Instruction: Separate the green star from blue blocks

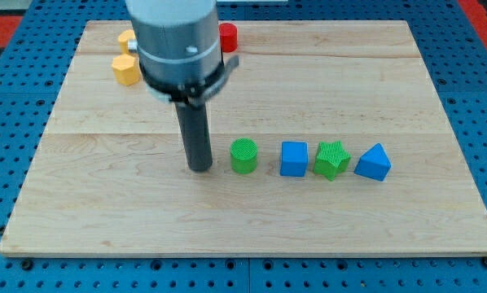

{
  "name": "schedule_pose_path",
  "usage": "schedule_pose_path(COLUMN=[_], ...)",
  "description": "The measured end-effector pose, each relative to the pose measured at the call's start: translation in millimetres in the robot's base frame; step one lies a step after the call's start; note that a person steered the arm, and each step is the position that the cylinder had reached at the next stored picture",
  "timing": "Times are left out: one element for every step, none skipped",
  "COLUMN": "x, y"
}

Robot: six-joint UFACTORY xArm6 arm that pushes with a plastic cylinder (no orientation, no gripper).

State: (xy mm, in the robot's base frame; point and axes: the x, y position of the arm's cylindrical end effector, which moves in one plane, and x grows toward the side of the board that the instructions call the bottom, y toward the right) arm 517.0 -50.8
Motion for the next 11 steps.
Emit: schedule_pose_path(x=[24.2,23.5,0.7,-20.0,-11.1,-11.5,-52.3,-98.4,-110.6,-86.2,-81.1], y=[49.7,110.4,131.5,154.5,164.0,199.5,228.9,246.5,246.5,246.5,228.3])
